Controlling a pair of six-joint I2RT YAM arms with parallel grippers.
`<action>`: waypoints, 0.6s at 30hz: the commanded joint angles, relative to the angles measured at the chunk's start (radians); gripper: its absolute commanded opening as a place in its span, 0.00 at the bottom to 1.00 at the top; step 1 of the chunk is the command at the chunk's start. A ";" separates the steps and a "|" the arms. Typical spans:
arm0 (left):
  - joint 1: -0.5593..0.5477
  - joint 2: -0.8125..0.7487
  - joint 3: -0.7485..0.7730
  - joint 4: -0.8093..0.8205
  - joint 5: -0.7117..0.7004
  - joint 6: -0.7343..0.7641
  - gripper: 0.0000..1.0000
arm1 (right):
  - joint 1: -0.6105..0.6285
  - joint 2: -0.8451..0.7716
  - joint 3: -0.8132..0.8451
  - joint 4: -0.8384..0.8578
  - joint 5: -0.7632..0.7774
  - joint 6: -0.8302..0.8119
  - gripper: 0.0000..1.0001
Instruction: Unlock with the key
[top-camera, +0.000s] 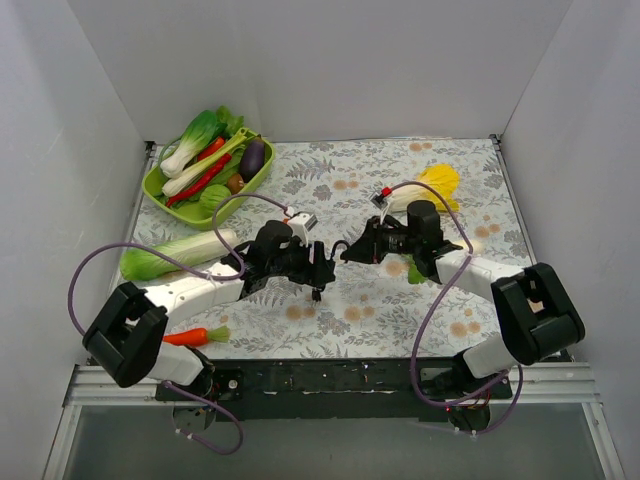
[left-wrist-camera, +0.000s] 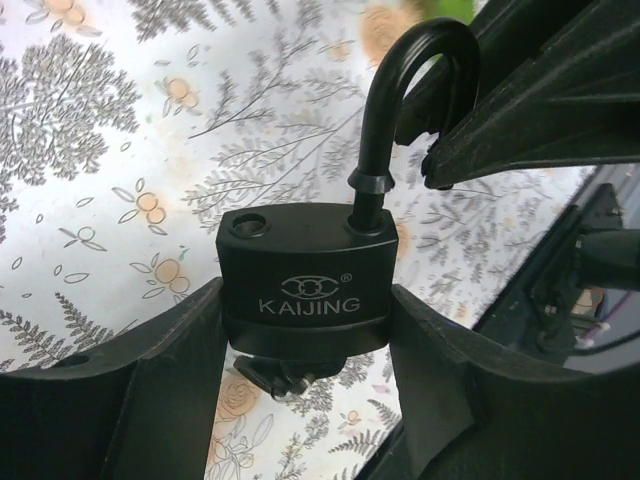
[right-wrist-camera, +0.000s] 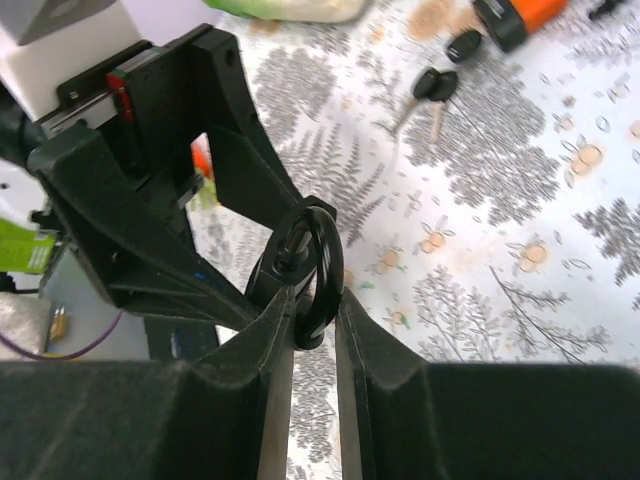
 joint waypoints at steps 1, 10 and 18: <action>0.010 0.074 0.064 -0.020 -0.169 -0.074 0.00 | 0.003 0.080 0.004 0.011 0.079 -0.083 0.08; 0.001 0.241 0.175 -0.080 -0.290 -0.068 0.00 | 0.003 0.223 0.061 0.011 0.151 -0.096 0.10; 0.001 0.386 0.296 -0.165 -0.401 -0.097 0.00 | 0.001 0.309 0.134 -0.012 0.212 -0.112 0.20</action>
